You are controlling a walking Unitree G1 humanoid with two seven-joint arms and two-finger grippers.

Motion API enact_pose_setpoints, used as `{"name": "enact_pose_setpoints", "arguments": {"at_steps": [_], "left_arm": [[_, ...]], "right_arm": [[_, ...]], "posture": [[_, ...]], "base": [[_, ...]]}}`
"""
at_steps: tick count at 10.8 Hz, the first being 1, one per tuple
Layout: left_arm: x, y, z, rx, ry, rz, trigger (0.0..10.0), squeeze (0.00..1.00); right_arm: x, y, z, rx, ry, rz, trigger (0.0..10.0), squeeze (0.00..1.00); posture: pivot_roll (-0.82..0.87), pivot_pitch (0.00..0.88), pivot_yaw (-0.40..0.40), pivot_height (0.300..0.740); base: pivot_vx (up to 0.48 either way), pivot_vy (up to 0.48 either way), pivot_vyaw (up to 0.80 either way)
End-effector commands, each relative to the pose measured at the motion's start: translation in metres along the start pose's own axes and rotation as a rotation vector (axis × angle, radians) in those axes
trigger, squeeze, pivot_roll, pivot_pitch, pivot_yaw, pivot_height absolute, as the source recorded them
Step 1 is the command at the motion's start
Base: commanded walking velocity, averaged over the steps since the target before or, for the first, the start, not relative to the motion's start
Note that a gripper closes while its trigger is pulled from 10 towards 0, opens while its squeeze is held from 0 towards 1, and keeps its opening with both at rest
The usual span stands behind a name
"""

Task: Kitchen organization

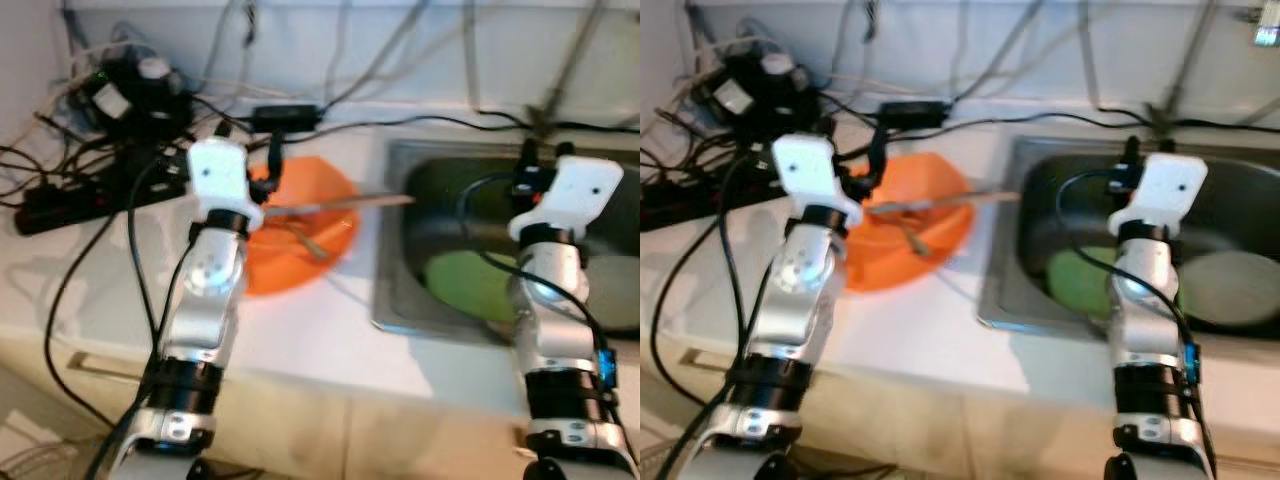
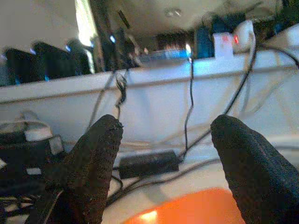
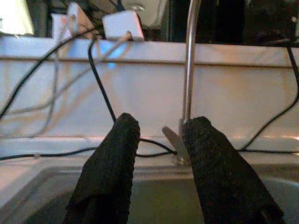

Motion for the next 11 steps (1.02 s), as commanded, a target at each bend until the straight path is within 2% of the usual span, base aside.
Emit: {"name": "enact_pose_setpoints", "arguments": {"at_steps": [1, 3, 4, 10, 11], "left_arm": [[0.0, 0.003, 0.014, 0.054, -0.007, 0.01, 10.0, 0.0], [-0.002, 0.006, 0.033, 0.117, 0.015, 0.012, 10.0, 0.0], [-0.003, 0.006, 0.035, 0.124, 0.013, 0.018, 10.0, 0.0], [-0.001, 0.002, 0.028, 0.101, 0.002, 0.016, 10.0, 0.0], [-0.001, 0.002, 0.026, 0.092, 0.004, 0.016, 10.0, 0.0]], "right_arm": [[0.001, 0.001, 0.007, 0.028, 0.003, -0.003, 10.0, 0.0], [0.0, 0.0, 0.006, 0.024, 0.005, 0.002, 10.0, 0.0], [0.0, 0.0, 0.006, 0.023, 0.003, 0.003, 10.0, 0.0], [-0.001, -0.002, 0.001, 0.009, -0.004, 0.016, 10.0, 0.0], [-0.001, -0.002, 0.0, 0.005, -0.005, 0.019, 10.0, 0.0]], "posture": [[0.08, 0.0, 0.088, 0.74], [0.08, 0.0, 0.085, 0.74], [0.08, 0.0, 0.085, 0.74], [0.08, 0.0, 0.083, 0.74], [0.08, 0.0, 0.083, 0.74]], "base": [[0.0, 0.0, 0.0], [0.0, 0.0, 0.0], [0.0, 0.0, 0.0], [-0.29, 0.0, 0.0], [0.0, 0.0, 0.0]]}}
Point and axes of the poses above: a point about 5 cm out from each wrist's last joint towards the gripper, its own y axis pointing out of the wrist towards the gripper, its own z axis along the axis of the wrist's last joint, x = y × z, the point moved 6 cm from there along y, pointing out of the wrist towards the gripper, and after that the axes turned 13 degrees about -y, right-handed, at the moved point
